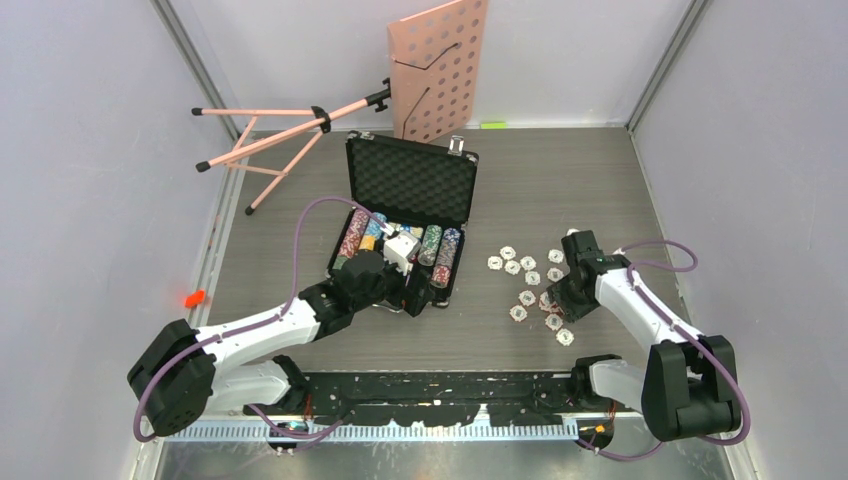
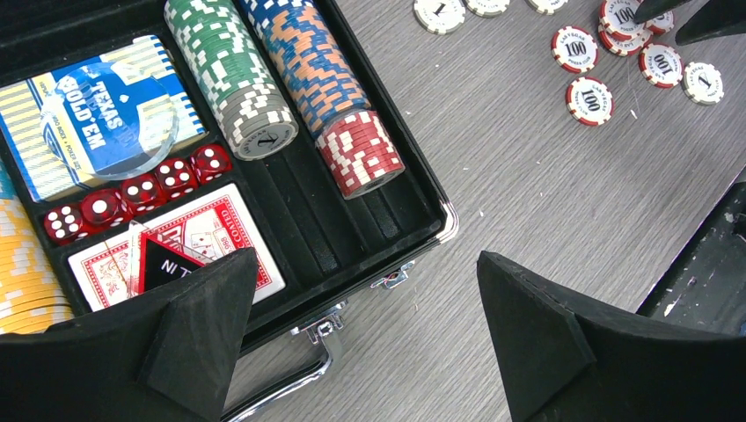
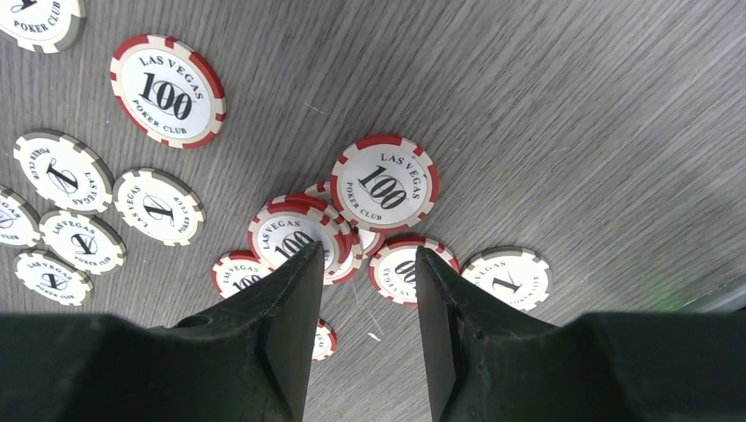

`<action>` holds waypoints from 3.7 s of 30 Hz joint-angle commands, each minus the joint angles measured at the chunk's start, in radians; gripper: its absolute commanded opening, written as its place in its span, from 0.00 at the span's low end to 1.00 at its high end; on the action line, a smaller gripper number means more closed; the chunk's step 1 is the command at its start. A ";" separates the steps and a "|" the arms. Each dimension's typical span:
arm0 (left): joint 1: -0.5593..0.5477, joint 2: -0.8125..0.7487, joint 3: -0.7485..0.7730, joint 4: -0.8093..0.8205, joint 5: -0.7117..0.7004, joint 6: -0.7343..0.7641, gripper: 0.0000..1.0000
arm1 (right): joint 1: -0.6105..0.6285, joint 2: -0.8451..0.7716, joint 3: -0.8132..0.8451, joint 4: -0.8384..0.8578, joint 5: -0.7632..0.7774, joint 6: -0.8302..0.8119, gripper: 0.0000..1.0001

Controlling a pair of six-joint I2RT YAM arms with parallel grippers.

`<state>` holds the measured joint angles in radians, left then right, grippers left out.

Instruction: Pack up texas hold em set

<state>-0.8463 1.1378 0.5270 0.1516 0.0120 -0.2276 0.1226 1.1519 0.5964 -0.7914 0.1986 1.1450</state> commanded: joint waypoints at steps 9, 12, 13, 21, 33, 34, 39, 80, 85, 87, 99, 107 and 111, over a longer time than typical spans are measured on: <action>0.001 0.001 0.037 0.025 0.015 0.016 0.99 | 0.003 -0.149 0.011 0.024 -0.021 -0.074 0.72; 0.001 0.003 0.039 0.024 0.018 0.016 0.99 | 0.003 -0.136 0.031 0.017 -0.016 -0.074 0.89; 0.001 0.003 0.039 0.025 0.019 0.016 0.99 | 0.003 -0.113 0.040 0.017 -0.021 -0.072 0.90; 0.001 0.006 0.039 0.023 0.017 0.016 0.99 | 0.055 0.030 0.085 0.054 0.021 -0.027 0.89; 0.001 0.005 0.040 0.023 0.016 0.019 0.99 | 0.071 0.115 0.073 0.100 0.083 -0.050 0.82; 0.001 0.003 0.040 0.022 0.016 0.019 0.99 | 0.071 0.116 0.066 0.103 0.087 -0.052 0.82; 0.001 0.004 0.040 0.022 0.018 0.019 0.99 | 0.072 0.131 0.045 0.137 0.088 -0.069 0.81; 0.001 0.011 0.043 0.020 0.019 0.020 0.99 | 0.097 0.169 0.037 0.117 0.059 -0.049 0.74; 0.001 0.007 0.042 0.019 0.019 0.020 0.99 | 0.097 0.212 0.055 0.100 0.073 -0.066 0.69; 0.001 0.007 0.043 0.019 0.019 0.020 0.99 | 0.096 0.227 0.062 0.096 0.080 -0.078 0.69; 0.001 -0.003 0.042 0.014 0.015 0.024 0.99 | 0.084 0.319 0.073 0.112 0.061 -0.118 0.50; 0.001 -0.011 0.039 0.013 0.009 0.024 0.99 | 0.081 0.281 0.084 0.081 -0.003 -0.159 0.33; 0.001 -0.009 0.038 0.011 0.007 0.024 0.99 | 0.081 0.205 0.102 0.026 -0.002 -0.166 0.30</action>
<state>-0.8463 1.1461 0.5346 0.1486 0.0200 -0.2234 0.2020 1.3987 0.7177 -0.7155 0.2047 0.9955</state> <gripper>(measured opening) 0.988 0.497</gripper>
